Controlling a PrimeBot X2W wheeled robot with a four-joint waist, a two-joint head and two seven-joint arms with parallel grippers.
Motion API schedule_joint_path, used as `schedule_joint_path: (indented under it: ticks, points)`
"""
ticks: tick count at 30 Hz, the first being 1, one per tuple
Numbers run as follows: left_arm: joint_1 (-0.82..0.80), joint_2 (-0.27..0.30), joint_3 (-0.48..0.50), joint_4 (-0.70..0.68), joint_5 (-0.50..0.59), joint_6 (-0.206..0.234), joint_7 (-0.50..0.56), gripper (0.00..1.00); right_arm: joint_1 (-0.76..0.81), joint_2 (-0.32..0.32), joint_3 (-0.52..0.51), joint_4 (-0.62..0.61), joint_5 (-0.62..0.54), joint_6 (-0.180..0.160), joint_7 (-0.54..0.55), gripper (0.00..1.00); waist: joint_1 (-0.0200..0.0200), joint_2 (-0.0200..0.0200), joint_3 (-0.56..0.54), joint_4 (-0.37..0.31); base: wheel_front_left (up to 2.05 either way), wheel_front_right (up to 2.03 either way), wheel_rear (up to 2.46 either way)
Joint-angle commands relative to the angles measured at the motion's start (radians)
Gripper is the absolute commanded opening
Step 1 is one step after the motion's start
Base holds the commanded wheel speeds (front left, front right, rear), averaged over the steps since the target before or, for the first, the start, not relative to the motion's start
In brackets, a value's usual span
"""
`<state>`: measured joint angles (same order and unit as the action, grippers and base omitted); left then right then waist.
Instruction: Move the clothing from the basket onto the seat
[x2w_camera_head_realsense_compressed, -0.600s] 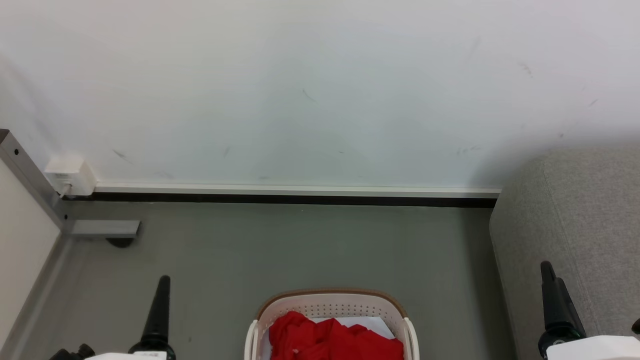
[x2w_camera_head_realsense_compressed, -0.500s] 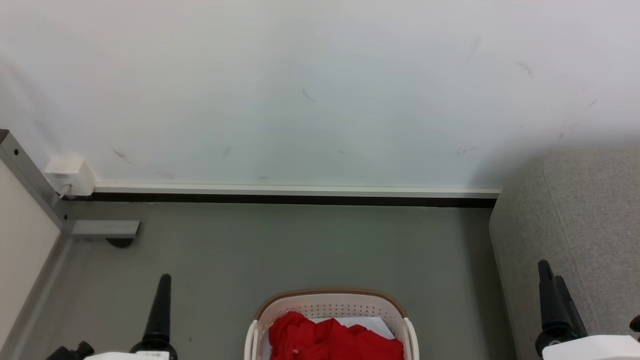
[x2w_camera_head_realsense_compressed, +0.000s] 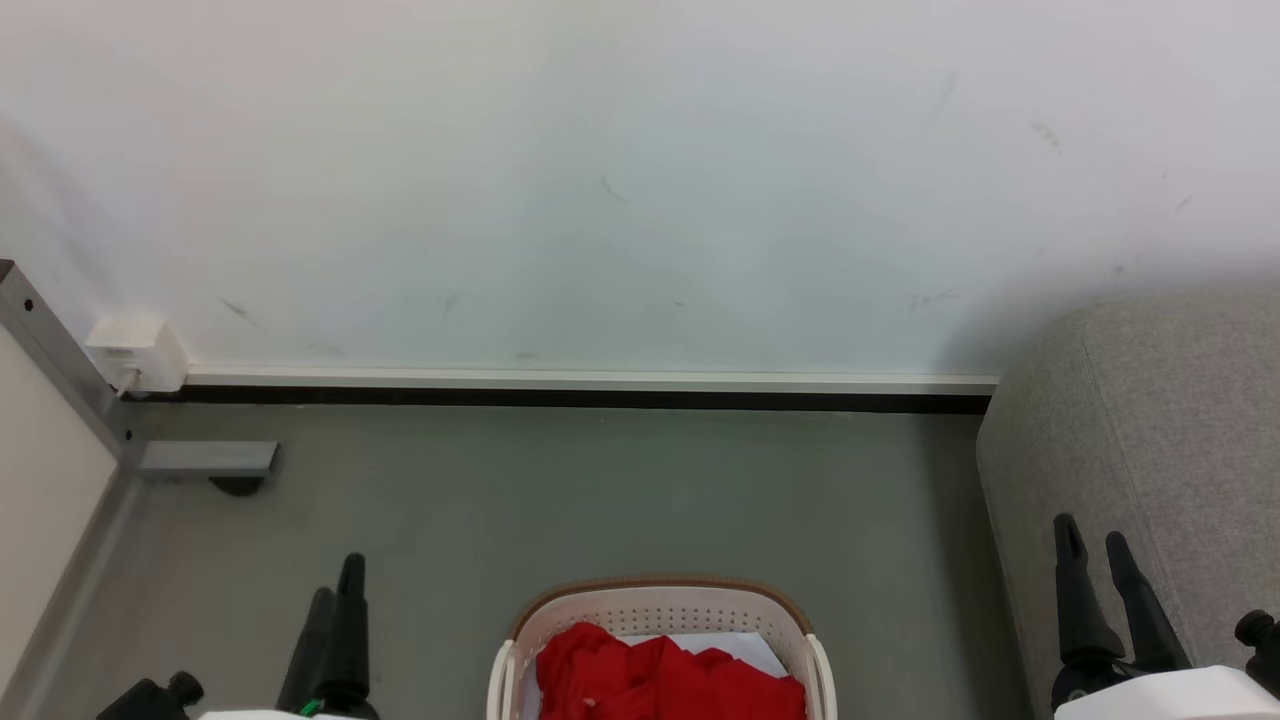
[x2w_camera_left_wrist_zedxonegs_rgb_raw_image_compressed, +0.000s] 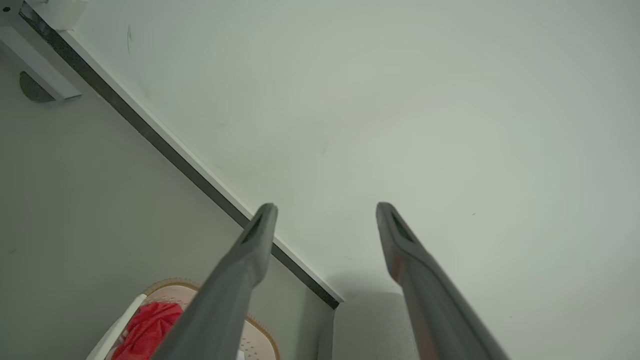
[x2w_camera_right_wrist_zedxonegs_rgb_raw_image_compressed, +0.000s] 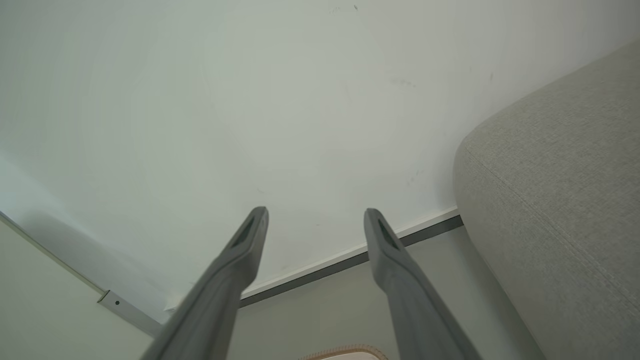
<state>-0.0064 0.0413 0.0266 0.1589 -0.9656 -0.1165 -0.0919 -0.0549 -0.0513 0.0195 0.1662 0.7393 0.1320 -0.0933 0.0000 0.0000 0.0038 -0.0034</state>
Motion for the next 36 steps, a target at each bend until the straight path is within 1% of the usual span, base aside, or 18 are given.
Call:
schedule_joint_path:
  ticks: [1,5,11,25,36]
  points:
    - [0.001,0.007,0.000,-0.015,0.040,0.000,-0.011,1.00,-0.004,-0.010,0.003,-0.014,-0.030,-0.001,-0.010,1.00,0.0000,0.0000,0.000,0.000,0.00,0.00,0.00]
    - [0.007,0.008,-0.005,-0.026,0.145,0.001,-0.023,1.00,-0.004,-0.013,0.009,-0.014,-0.084,-0.001,-0.022,1.00,0.0000,0.0000,0.000,-0.001,0.00,0.00,0.00]
    - [0.015,0.008,-0.015,-0.038,0.254,0.005,-0.040,1.00,-0.004,-0.016,0.015,-0.015,-0.160,-0.001,-0.039,1.00,0.0000,0.0000,0.001,-0.002,0.00,0.00,0.00]
    - [0.033,0.009,-0.028,-0.062,0.406,0.016,-0.078,1.00,0.004,-0.018,0.020,-0.009,-0.309,-0.001,-0.076,1.00,0.0000,0.0000,0.004,-0.005,0.00,0.00,0.00]
    - [0.050,0.010,-0.025,-0.031,0.517,0.005,-0.103,1.00,0.012,-0.016,0.015,0.010,-0.396,-0.002,-0.102,1.00,0.0000,0.0000,0.004,-0.009,0.00,0.00,0.00]
